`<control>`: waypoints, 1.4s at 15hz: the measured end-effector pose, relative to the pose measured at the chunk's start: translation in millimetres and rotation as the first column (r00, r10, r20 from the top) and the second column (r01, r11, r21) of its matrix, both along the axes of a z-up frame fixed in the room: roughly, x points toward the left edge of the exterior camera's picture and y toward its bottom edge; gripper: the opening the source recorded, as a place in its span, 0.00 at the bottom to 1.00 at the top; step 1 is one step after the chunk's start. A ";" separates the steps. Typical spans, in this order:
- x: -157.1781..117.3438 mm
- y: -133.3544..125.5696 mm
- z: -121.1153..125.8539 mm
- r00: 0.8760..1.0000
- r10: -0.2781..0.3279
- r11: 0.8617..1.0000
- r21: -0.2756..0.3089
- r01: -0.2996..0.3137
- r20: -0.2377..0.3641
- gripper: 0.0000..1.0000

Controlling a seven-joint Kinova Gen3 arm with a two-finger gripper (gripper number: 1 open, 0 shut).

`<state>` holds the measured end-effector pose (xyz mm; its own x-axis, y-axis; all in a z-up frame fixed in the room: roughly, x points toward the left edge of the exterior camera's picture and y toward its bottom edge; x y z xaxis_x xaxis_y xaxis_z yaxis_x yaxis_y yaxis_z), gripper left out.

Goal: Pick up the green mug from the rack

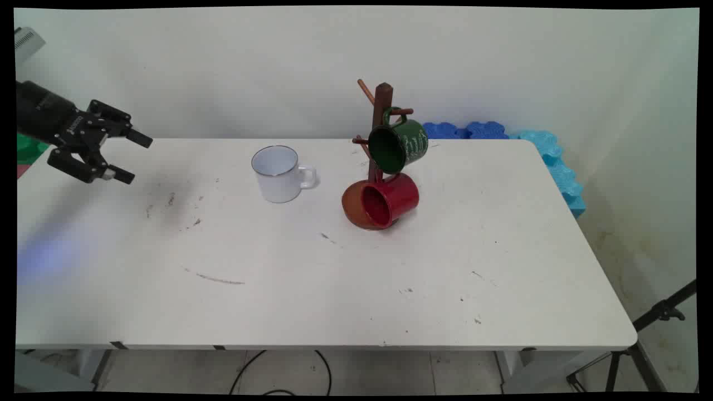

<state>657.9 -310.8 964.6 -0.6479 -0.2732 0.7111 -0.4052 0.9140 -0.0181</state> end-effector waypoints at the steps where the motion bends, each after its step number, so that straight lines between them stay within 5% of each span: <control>1: -1.7 0.6 -0.5 1.000 0.007 1.000 0.000 -0.007 -0.007 1.00; 13: -84.8 -2.7 16.9 0.980 0.146 0.989 0.043 -0.141 -0.138 1.00; 21: -202.9 -24.1 41.3 0.919 0.296 0.953 0.143 -0.266 -0.262 1.00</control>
<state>454.9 -334.9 1005.9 -0.3150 -0.4958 0.8093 -0.6210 0.7525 0.2193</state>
